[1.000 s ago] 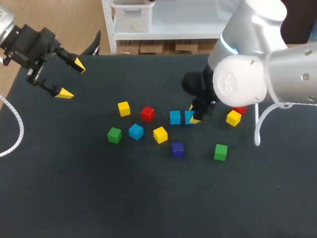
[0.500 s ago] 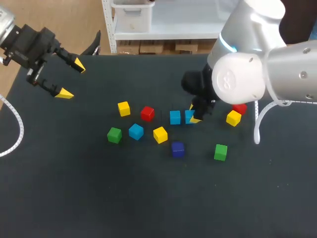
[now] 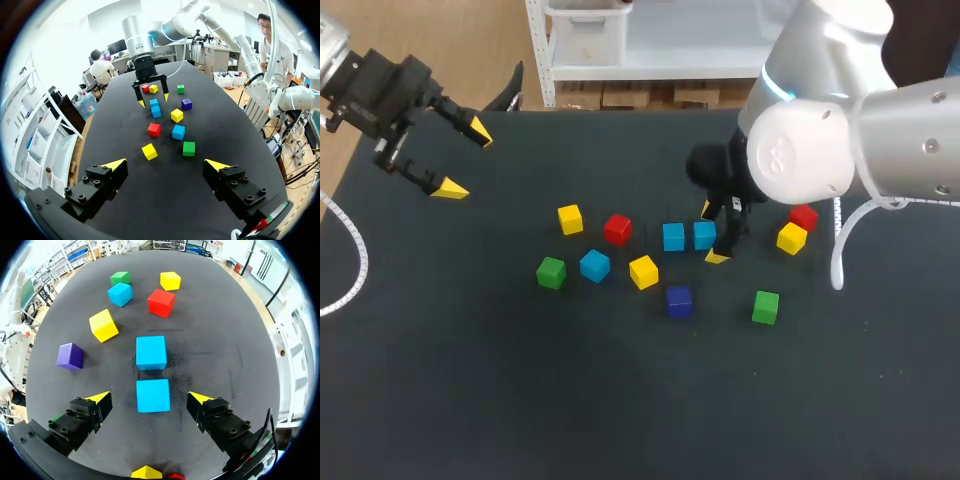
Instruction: Place the blue cubes, place green cubes on the blue cubes, place the yellow cubes on the green cubes, then place the red cubes on the yellow cubes, and place purple cube on the red cubes.
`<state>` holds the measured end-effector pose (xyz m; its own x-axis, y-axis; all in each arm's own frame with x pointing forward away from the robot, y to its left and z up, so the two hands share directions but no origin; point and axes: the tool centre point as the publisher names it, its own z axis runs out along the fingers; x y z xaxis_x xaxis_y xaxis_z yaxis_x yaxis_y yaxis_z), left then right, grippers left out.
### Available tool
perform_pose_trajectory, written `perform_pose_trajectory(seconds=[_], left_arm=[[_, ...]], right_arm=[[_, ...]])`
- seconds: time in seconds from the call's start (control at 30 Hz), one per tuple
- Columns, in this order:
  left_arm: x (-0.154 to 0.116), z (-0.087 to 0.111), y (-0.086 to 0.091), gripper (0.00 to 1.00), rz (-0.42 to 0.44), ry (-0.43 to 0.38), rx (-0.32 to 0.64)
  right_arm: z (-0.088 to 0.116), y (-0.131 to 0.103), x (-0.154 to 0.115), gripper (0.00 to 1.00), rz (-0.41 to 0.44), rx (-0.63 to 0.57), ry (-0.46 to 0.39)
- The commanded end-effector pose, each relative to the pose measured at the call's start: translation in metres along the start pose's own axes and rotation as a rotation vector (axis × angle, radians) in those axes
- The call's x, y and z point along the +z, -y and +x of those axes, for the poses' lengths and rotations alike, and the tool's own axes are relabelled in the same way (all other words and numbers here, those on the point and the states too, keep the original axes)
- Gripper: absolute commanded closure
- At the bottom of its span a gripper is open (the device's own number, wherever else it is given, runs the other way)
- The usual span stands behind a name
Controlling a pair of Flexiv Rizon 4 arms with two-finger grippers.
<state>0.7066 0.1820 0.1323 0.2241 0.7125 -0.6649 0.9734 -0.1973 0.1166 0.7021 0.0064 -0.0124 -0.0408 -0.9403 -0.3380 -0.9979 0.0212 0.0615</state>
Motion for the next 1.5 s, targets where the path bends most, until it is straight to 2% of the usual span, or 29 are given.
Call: perform_pose_trajectory(seconds=[0.03,0.1,0.2,0.27,0.43,0.6,0.77,0.93,1.1,1.27,1.37,1.43,1.5], left_arm=[[0.0,0.001,0.0,0.0,-0.002,0.001,0.003],[0.0,0.001,0.0,0.0,-0.002,0.001,0.003],[0.0,0.001,0.0,0.0,-0.002,0.001,0.003],[0.0,0.001,0.0,0.0,-0.002,0.001,0.003],[0.0,0.001,0.0,0.0,-0.002,0.001,0.003],[0.0,0.001,0.0,0.0,-0.002,0.001,0.003],[0.0,0.001,0.0,0.0,-0.002,0.001,0.003],[0.0,0.001,0.0,0.0,-0.002,0.001,0.003],[0.0,0.001,0.0,0.0,-0.002,0.001,0.003],[0.0,0.001,0.0,0.0,-0.002,0.001,0.003],[0.0,0.001,0.0,0.0,-0.002,0.001,0.003],[0.0,0.001,0.0,0.0,-0.002,0.001,0.003],[0.0,0.001,0.0,0.0,-0.002,0.001,0.003]], right_arm=[[0.008,-0.003,-0.016,0.0,-0.057,-0.008,0.033],[0.017,-0.006,-0.024,0.0,-0.102,0.002,0.079],[0.029,-0.011,-0.044,0.0,-0.118,-0.029,0.129],[0.037,-0.013,-0.056,0.0,-0.111,-0.042,0.15],[0.059,-0.013,-0.082,0.0,-0.097,-0.053,0.269],[0.081,-0.011,-0.108,0.0,-0.036,-0.04,0.351],[0.114,-0.014,-0.13,0.0,0.062,0.025,0.395],[0.148,-0.016,-0.14,0.0,0.138,0.107,0.435],[0.167,-0.015,-0.142,0.0,0.178,0.121,0.49],[0.178,-0.011,-0.14,0.0,0.165,0.107,0.563],[0.181,-0.011,-0.141,0.0,0.152,0.103,0.566],[0.183,-0.012,-0.143,0.0,0.105,0.09,0.518],[0.183,-0.012,-0.143,0.0,0.105,0.09,0.518]])
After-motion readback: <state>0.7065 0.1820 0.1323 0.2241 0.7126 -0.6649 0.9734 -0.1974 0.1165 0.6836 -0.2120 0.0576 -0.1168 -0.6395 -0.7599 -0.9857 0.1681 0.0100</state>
